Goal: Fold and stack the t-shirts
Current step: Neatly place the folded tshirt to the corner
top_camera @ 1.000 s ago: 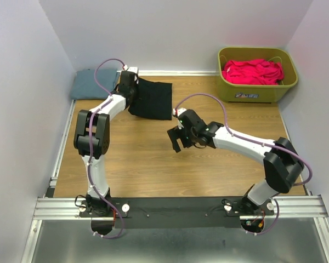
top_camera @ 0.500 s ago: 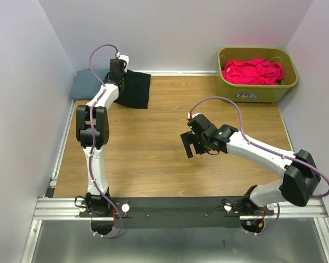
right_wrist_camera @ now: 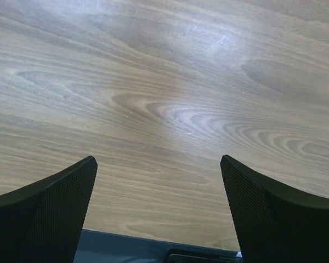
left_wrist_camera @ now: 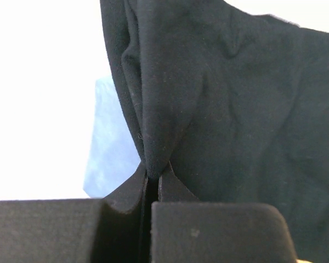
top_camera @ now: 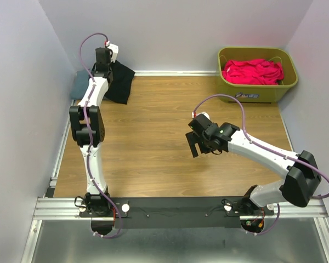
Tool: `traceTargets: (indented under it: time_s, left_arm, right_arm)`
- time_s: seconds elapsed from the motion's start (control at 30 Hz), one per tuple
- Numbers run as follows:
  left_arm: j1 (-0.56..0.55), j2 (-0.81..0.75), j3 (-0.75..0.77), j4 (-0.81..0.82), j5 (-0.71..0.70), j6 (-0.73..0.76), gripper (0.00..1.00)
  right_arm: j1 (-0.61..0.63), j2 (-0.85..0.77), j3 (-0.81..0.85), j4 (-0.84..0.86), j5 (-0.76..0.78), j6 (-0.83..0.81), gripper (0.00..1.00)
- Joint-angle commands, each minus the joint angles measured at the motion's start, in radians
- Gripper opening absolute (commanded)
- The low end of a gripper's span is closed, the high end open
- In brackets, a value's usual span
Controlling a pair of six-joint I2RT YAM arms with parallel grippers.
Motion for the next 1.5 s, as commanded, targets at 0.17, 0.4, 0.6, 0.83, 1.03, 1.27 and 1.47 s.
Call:
traceTargets:
  time_s: [0.17, 0.4, 0.6, 0.83, 1.03, 1.27, 1.47]
  left_arm:
    - [0.094, 0.001, 0.1, -0.038, 0.124, 0.001, 0.0]
    - [0.129, 0.04, 0.138, -0.031, 0.144, 0.015, 0.0]
    - [0.164, 0.107, 0.196, -0.021, 0.145, -0.037, 0.0]
    - [0.213, 0.15, 0.203, 0.016, 0.124, -0.169, 0.0]
    - [0.267, 0.149, 0.166, 0.067, 0.108, -0.279, 0.0]
    - [0.279, 0.165, 0.166, 0.104, 0.108, -0.292, 0.0]
    - [0.31, 0.181, 0.164, 0.124, 0.108, -0.393, 0.0]
  right_arm:
    - [-0.007, 0.014, 0.053, -0.047, 0.055, 0.002, 1.0]
    - [-0.007, 0.041, 0.073, -0.059, 0.062, -0.002, 1.0]
    - [-0.007, 0.057, 0.079, -0.077, 0.072, -0.008, 1.0]
    - [-0.007, 0.086, 0.088, -0.085, 0.075, -0.006, 1.0]
    - [-0.009, 0.112, 0.102, -0.088, 0.081, -0.008, 1.0]
    - [-0.007, 0.135, 0.12, -0.087, 0.085, -0.018, 1.0]
    - [-0.007, 0.152, 0.128, -0.088, 0.089, -0.023, 1.0]
